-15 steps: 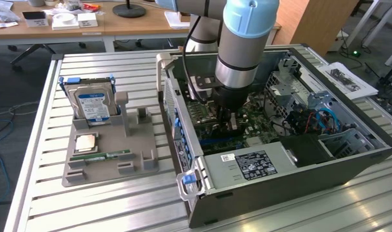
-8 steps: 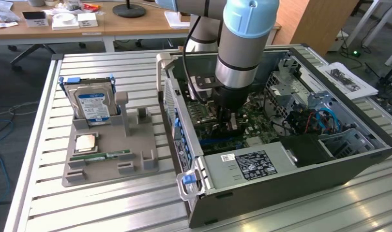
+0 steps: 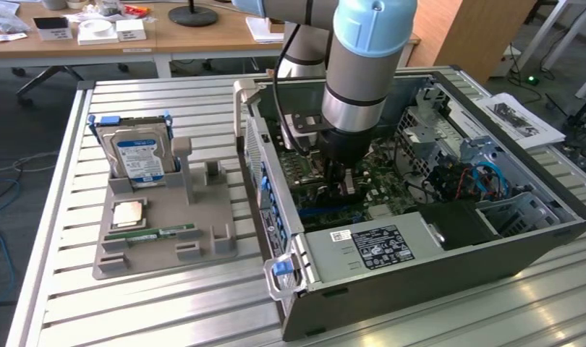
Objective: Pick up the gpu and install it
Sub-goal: 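Insert the gpu into the slot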
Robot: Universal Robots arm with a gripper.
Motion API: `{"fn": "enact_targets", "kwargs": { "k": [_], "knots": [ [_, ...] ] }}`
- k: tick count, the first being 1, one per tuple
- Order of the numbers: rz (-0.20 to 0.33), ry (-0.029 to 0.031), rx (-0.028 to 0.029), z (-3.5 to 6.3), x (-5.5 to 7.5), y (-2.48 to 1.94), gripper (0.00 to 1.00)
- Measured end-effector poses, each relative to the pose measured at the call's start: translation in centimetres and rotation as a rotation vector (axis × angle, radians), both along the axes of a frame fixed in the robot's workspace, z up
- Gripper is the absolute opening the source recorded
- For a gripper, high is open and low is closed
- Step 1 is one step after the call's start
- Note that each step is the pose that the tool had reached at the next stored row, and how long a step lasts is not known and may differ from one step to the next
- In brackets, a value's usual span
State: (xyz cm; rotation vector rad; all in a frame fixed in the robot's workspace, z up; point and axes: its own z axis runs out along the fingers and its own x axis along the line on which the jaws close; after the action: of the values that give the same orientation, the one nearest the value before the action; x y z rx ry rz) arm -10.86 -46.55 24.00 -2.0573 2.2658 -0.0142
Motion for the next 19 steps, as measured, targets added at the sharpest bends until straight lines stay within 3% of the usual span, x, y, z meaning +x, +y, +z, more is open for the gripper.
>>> {"fn": "enact_targets", "kwargs": {
  "k": [19],
  "knots": [
    [0.000,-0.0019,0.0004,-0.14,-0.02,0.00,0.27]
  ]
}}
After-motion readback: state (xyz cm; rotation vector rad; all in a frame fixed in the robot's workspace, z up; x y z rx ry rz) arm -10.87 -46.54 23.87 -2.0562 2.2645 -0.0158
